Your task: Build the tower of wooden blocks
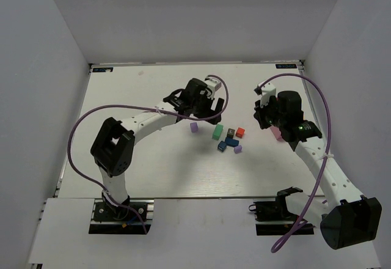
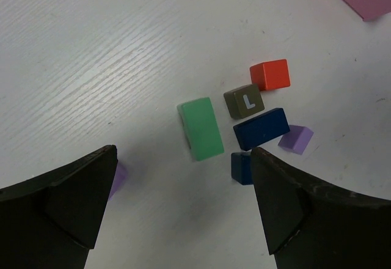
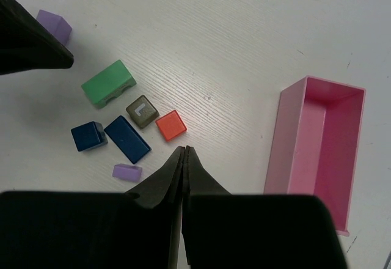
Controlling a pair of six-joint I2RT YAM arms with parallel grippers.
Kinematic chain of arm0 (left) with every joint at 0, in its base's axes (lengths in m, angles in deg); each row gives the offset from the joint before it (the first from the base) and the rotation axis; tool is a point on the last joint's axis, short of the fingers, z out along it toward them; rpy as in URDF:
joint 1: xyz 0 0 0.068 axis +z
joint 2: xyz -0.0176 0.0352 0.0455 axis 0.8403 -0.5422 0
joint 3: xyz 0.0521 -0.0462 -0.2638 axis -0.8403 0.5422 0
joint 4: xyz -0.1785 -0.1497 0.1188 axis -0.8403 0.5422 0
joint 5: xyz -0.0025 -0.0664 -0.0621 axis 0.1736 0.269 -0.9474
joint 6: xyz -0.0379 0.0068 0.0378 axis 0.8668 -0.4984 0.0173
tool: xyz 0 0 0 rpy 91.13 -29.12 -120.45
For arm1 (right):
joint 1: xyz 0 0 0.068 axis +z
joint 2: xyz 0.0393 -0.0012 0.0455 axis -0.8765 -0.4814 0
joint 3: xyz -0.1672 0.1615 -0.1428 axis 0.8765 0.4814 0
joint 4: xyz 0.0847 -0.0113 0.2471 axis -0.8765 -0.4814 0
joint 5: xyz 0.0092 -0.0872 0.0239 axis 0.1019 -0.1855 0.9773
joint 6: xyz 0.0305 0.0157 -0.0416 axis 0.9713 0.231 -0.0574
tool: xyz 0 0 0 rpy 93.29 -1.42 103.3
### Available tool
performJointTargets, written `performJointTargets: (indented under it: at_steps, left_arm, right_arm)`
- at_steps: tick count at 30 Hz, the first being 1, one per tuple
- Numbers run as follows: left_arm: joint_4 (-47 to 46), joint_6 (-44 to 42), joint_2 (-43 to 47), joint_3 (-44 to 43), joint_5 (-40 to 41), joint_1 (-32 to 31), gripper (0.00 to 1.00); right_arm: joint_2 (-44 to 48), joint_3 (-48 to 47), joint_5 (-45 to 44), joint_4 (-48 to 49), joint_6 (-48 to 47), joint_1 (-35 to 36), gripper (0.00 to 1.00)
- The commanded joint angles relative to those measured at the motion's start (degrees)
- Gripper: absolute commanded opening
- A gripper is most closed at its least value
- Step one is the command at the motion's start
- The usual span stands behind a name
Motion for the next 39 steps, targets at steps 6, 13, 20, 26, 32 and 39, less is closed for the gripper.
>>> performJointTargets:
  at_steps: [6,13,20,26,32,39]
  left_arm:
    - [-11.4,4.8,3.34,4.53,-9.37,-0.03,1.0]
    - [-10.46,0.68,7.04,4.99,-1.57,-1.61,1.0]
    - [-16.96,3.48,14.6,13.07,-4.84,0.58,1.0]
    - [-18.91,-2.37,14.53,14.24,-2.76,-0.37,1.0]
    - [2.64,-2.67,1.51,-2.31,8.88,-4.77,0.9]
    - [8.52,2.96,-5.52,-8.45,17.5,-8.82,0.71]
  right_arm:
    - [0.86,0.69,-2.29,2.94,1.35,-0.35,0.03]
    - [2.18,1.04,-3.26,3.55,1.52,-0.44,0.24]
    - [2.36,1.21,-3.26,3.73,1.52,-0.52,0.31]
    - [2.27,1.22,-3.79,3.99,1.43,-0.52,0.31]
    - [2.09,1.3,-4.05,4.08,1.52,-0.52,0.31]
    - [2.18,1.22,-4.58,4.17,1.61,-0.44,0.3]
